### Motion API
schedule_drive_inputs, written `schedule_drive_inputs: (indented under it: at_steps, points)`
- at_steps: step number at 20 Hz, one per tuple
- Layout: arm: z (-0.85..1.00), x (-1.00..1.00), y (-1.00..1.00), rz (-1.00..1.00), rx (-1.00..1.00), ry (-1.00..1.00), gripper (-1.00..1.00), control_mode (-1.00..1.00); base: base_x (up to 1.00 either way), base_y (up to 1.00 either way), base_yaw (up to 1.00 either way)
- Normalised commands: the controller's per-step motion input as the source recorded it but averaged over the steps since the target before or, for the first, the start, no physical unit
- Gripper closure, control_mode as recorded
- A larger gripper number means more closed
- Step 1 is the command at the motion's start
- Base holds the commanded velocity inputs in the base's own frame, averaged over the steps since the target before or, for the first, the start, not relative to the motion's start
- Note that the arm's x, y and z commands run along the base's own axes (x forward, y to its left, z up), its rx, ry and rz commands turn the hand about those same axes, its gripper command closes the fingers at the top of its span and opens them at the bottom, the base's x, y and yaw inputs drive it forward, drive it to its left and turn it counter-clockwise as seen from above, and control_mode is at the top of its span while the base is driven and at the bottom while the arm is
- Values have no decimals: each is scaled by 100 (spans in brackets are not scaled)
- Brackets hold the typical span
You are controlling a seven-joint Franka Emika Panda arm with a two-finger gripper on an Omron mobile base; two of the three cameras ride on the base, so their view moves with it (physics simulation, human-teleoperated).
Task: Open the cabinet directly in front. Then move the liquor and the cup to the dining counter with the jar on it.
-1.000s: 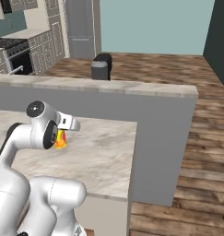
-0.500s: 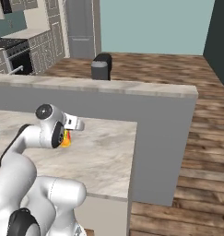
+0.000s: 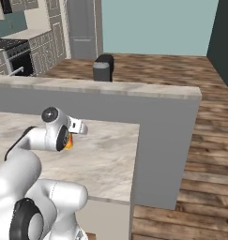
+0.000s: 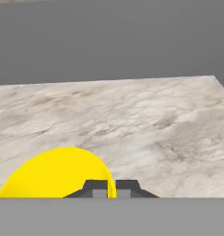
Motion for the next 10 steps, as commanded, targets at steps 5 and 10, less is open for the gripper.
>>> schedule_drive_inputs:
  at_steps: [5, 10]
  points:
    - [-33, 9, 0, 0, 4, 0, 100, -100, 0, 0, 0]
    - [-32, 8, 0, 0, 1, 0, 100, -100, 0, 0, 0]
